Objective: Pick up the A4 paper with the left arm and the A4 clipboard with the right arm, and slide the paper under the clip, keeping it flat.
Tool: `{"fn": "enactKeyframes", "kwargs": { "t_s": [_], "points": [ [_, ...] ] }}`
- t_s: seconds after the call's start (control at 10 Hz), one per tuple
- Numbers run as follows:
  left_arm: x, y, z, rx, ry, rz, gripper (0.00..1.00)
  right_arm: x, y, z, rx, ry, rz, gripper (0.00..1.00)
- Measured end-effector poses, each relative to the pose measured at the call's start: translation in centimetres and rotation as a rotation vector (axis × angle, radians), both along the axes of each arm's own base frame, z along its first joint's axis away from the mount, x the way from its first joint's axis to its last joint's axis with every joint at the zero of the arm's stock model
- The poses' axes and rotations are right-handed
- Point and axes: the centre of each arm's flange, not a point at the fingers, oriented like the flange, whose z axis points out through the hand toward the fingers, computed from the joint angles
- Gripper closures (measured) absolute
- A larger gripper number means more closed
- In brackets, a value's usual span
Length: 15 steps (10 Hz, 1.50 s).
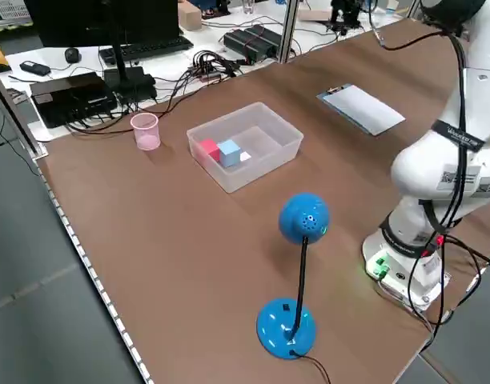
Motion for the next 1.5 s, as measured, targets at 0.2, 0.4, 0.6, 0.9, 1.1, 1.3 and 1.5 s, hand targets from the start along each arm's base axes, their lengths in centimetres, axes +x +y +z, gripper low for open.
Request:
{"fn": "enactKeyframes", "kwargs": {
  "t_s": [0.2,0.4,0.6,0.9,1.1,1.3,1.5],
  "points": [
    [1.4,6.9,2.9,-0.032,0.026,-0.076,0.0,0.0,0.0,0.0,0.0,-0.003,0.001,0.0],
    [2.3,13.5,5.5,-0.091,0.013,-0.107,0.0,0.0,0.1,0.1,0.0,-0.004,0.001,0.0],
    [1.3,18.0,7.7,-0.074,-0.014,-0.327,0.0,0.0,0.1,0.1,0.0,-0.005,0.002,0.0],
    [-0.5,23.1,10.2,-0.02,-0.039,-0.749,0.0,0.0,0.1,0.1,0.0,-0.005,0.002,0.0],
    [-1.4,23.7,10.0,0.056,0.037,-0.993,0.0,0.1,0.2,0.1,0.0,-0.005,0.003,0.0],
    [-1.9,23.3,10.4,0.079,0.055,-1.08,0.0,0.1,0.2,0.1,0.0,-0.006,0.003,0.0],
    [-2.5,23.2,11.5,0.082,0.037,-1.084,0.0,0.1,0.2,0.1,0.0,-0.006,0.003,0.0]
  ]
}}
